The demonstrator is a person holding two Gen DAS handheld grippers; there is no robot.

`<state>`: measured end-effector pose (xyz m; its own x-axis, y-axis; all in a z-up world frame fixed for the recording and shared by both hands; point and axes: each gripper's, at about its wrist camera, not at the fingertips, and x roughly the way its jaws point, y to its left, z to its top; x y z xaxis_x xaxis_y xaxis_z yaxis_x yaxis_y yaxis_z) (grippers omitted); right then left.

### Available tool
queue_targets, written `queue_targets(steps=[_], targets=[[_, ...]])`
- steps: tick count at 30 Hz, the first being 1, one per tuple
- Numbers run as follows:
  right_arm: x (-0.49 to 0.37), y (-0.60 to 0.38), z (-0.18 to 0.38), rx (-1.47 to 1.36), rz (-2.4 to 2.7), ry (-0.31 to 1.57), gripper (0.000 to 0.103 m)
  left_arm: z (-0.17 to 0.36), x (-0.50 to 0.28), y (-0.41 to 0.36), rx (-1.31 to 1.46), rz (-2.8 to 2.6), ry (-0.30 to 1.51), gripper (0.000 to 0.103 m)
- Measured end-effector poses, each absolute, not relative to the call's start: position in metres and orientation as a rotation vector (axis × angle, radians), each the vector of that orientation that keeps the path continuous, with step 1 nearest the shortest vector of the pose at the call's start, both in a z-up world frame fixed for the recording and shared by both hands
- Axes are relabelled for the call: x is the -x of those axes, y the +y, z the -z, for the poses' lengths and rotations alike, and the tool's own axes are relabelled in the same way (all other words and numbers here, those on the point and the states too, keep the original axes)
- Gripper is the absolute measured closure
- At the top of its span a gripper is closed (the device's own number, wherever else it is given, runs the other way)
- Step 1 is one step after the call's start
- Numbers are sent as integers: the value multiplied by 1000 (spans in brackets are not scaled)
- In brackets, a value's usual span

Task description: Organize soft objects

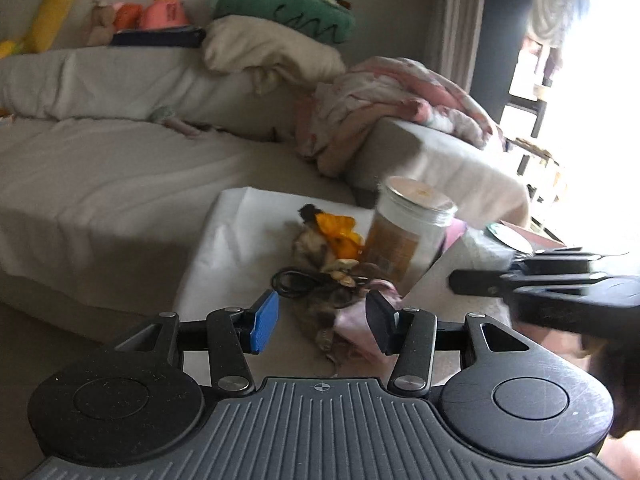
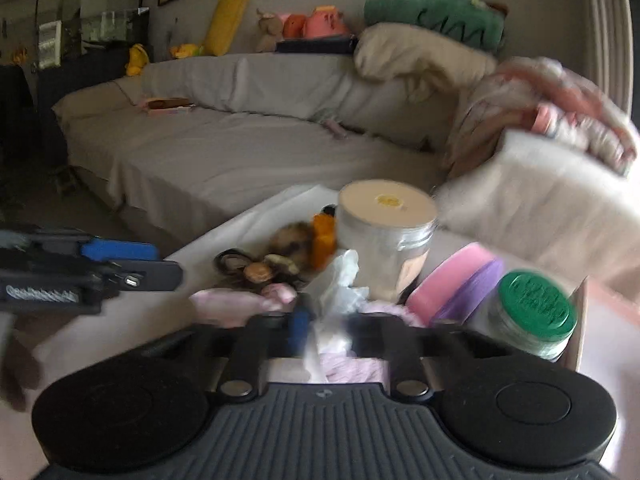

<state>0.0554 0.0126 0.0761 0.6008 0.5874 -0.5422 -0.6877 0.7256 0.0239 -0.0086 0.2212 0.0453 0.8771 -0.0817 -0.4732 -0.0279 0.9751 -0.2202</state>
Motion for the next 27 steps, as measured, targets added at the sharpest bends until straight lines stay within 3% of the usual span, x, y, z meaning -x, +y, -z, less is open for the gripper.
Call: queue_targets(steps=[9,13,15,18,20,21,27], targets=[[-8,-65,-56,157,-734,692,95,-44,-6,176,102,154,477,50],[3,-84,-42,174,-697,696,90,-36,-28,156,-36,69,533,50],[4,-88,-41,163,-693,685,79,-28,-39,153,-69,38,568,50],[6,-93,-41,151,-686,656,54,-20,-44,152,-105,14,608,50],[6,-93,-40,153,-675,644,52,-19,-38,152,-145,14,613,64],[6,-93,-40,157,-667,639,52,-19,-32,151,-161,19,610,83],[6,-105,-47,163,-620,563,45,-25,14,153,-119,174,623,85]])
